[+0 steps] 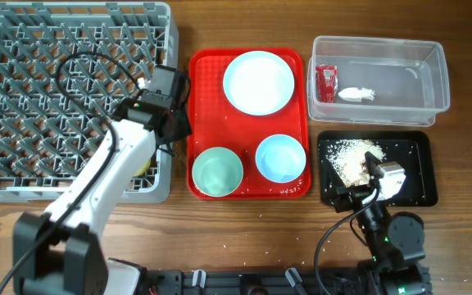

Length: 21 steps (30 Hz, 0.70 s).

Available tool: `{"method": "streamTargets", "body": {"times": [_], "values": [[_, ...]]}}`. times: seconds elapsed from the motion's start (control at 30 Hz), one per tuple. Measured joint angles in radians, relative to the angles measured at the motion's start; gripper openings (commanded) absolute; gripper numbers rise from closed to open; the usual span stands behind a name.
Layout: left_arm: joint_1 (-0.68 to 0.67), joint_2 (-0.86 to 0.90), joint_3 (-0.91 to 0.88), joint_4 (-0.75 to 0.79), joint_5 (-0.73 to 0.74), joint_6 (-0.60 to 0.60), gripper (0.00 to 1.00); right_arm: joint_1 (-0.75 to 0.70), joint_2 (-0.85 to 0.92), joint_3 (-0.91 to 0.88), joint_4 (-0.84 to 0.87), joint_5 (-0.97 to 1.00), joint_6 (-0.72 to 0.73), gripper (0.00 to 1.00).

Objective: Sort waste into correct bins and load items into the dishwasher rack
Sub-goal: 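Release the spoon and lift the left gripper from the rack, then grasp the pale-green bowl on the red tray with the left gripper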

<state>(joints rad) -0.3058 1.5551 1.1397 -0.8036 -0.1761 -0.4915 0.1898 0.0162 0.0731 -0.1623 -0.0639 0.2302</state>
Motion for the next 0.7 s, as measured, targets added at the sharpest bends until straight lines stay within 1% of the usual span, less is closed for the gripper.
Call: {"method": "streamTargets", "body": {"times": [0.07, 0.13, 0.17, 0.23, 0.27, 0.3, 0.37, 0.4, 0.43, 0.47, 0.5, 0.53, 0.57, 0.6, 0.63, 0.7], "values": [[0.005, -0.055, 0.000, -0.008, -0.011, 0.004, 0.41, 0.000, 0.000, 0.000, 0.000, 0.000, 0.000, 1.00], [0.006, -0.099, 0.000, -0.011, -0.019, 0.012, 0.40, 0.000, 0.000, 0.000, 0.000, 0.000, 0.000, 1.00], [0.006, -0.102, 0.000, -0.010, -0.024, 0.024, 0.36, 0.000, 0.000, 0.000, 0.000, 0.000, 0.000, 1.00], [0.006, -0.087, 0.000, -0.010, -0.034, 0.054, 0.24, 0.000, 0.000, 0.000, 0.000, 0.000, 0.000, 1.00], [0.006, -0.066, 0.000, -0.014, -0.037, 0.067, 0.20, 0.000, 0.000, 0.000, 0.000, 0.000, 0.000, 1.00], [0.006, -0.030, 0.000, -0.022, -0.037, 0.076, 0.25, 0.000, 0.000, 0.000, 0.000, 0.000, 0.000, 1.00], [0.005, 0.011, 0.000, -0.030, -0.040, 0.090, 0.28, 0.000, 0.000, 0.000, 0.000, 0.000, 0.000, 1.00], [0.003, 0.010, 0.007, -0.061, -0.038, 0.090, 0.34, 0.000, 0.000, 0.000, 0.000, 0.000, 0.000, 1.00], [-0.003, 0.005, 0.019, -0.108, -0.036, 0.090, 0.43, 0.000, 0.000, 0.000, 0.000, 0.000, 0.000, 1.00], [-0.036, -0.023, 0.056, -0.150, -0.034, 0.091, 0.45, 0.000, 0.000, 0.000, 0.000, 0.000, 0.000, 1.00], [-0.079, -0.071, 0.089, -0.149, -0.024, 0.093, 0.46, 0.000, 0.000, 0.000, 0.000, 0.000, 0.000, 1.00], [-0.106, -0.108, 0.105, -0.148, -0.012, 0.093, 0.45, 0.000, 0.000, 0.000, 0.000, 0.000, 0.000, 1.00], [-0.142, -0.159, 0.120, -0.155, 0.013, 0.093, 0.35, 0.000, 0.000, 0.000, 0.000, 0.000, 0.000, 1.00], [-0.171, -0.200, 0.132, -0.176, 0.035, 0.090, 0.33, 0.000, 0.000, 0.000, 0.000, 0.000, 0.000, 1.00], [-0.183, -0.210, 0.138, -0.207, 0.043, 0.082, 0.29, 0.000, 0.000, 0.000, 0.000, 0.000, 0.000, 1.00], [-0.195, -0.190, 0.131, -0.253, 0.055, 0.043, 0.25, 0.000, 0.000, 0.000, 0.000, 0.000, 0.000, 1.00]]}}
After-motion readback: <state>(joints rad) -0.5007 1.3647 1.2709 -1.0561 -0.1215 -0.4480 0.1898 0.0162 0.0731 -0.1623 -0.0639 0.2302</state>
